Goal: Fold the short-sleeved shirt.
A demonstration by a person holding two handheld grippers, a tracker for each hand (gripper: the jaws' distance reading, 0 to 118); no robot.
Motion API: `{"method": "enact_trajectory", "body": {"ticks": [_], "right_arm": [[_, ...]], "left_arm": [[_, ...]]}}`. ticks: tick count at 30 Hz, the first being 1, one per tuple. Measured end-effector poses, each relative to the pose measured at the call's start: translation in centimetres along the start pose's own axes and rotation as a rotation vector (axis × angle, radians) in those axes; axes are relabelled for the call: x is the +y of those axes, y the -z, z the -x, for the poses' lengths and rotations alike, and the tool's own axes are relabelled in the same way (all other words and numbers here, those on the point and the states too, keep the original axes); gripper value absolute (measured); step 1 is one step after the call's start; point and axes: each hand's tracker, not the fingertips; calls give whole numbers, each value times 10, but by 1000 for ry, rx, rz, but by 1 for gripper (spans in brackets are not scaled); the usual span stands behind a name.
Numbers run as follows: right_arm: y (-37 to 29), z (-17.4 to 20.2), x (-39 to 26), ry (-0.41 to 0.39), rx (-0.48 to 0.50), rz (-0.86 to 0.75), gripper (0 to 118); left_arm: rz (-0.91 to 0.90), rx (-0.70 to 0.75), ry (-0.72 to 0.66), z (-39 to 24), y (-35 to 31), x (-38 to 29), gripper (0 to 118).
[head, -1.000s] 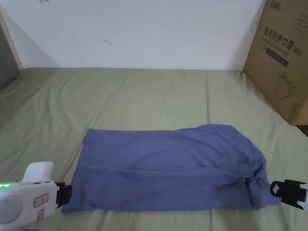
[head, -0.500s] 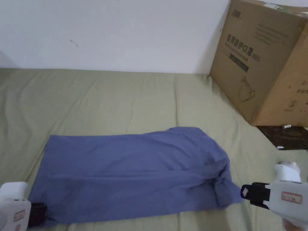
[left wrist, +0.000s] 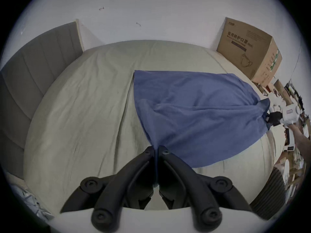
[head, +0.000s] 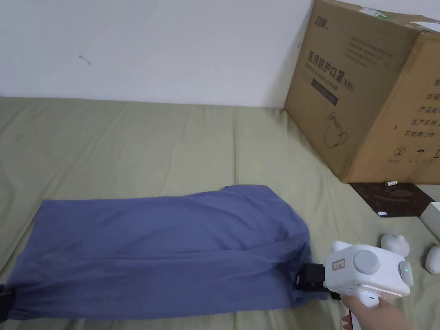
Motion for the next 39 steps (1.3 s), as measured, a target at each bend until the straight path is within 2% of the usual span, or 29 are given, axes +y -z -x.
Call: {"method": "enact_trajectory", "body": {"ticks": [1, 2, 3, 4, 5, 6, 9, 13, 16, 19, 22, 25, 26, 27, 28, 29, 30, 31, 32, 33, 35, 39], "right_arm": [[-11, 4, -6, -30, 11, -24, 50], [-16, 5, -5, -59, -22, -33, 9], [-21, 4, -6, -98, -73, -45, 0], [-28, -1, -6, -120, -82, -57, 0], [-34, -4, -10, -102, 15, -47, 0], [-40, -7, -10, -93, 54, -17, 0], [-65, -14, -19, -125, 37, -59, 0], [-107, -29, -36, -74, 104, -74, 0], [-131, -37, -59, -99, 107, -43, 0], [-140, -47, -88, -75, 124, 4, 0], [-128, -52, -114, -72, 70, 35, 0], [-110, -53, -127, -52, 74, 33, 1], [-109, -49, -129, -63, 56, 26, 7], [-111, -44, -131, -83, 17, 3, 24], [-113, -40, -132, -92, -19, -14, 63], [-115, -40, -133, -92, -17, -25, 89], [-120, -38, -134, -87, -10, -35, 98], [-127, -35, -135, -78, -5, -65, 98], [-135, -32, -135, -78, 3, -89, 99], [-144, -31, -135, -79, 8, -111, 101], [-161, -23, -135, -90, 18, -151, 106], [-185, -4, -126, -175, 28, -233, 105]], "left_arm": [[5, 13, 5, -1, 1, -1, 3], [13, 26, 6, -1, 1, -1, 3], [26, 9, -3, 0, 1, -2, 3], [30, 1, -13, 3, 1, 2, 3], [28, -3, -22, 4, 0, 2, 3], [27, -5, -29, 6, -2, 1, 3], [27, -19, -42, 12, -9, 3, 3], [29, -21, -39, 20, -30, -1, 3], [87, -77, -57, 28, -49, -9, 3], [92, -95, -74, 31, -67, -31, 3], [140, -127, -75, 36, -65, -57, 3], [163, -145, -93, 36, -62, -73, 4], [157, -147, -92, 37, -64, -76, 6], [146, -139, -93, 36, -66, -77, 11], [133, -113, -84, 37, -68, -77, 29], [109, -89, -80, 38, -71, -77, 49], [81, -79, -87, 39, -75, -76, 79], [76, -85, -98, 41, -80, -76, 115], [75, -92, -104, 41, -84, -74, 117], [52, -95, -115, 41, -94, -73, 112], [-34, -123, -134, 39, -109, -63, 114], [-96, -112, -106, 32, -123, -46, 113]]}}
